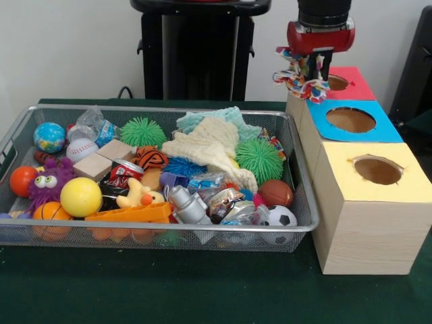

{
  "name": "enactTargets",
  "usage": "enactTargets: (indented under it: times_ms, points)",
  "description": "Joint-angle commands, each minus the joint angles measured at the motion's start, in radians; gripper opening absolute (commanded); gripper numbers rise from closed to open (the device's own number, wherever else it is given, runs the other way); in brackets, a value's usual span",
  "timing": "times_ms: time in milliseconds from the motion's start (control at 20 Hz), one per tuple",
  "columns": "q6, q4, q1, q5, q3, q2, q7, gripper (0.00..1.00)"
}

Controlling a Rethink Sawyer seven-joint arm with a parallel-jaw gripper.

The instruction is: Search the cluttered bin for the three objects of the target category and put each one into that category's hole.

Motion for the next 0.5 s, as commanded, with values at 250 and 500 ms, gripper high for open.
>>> enactTargets:
  times_ms: [250,500]
  points:
    - [-0.016,-0.151,0.059,0.132,-0.063,0.103,0.266,0.00]
    - [0.130,-0.201,0.107,0.162,-0.097,0.026,0.261,0.00]
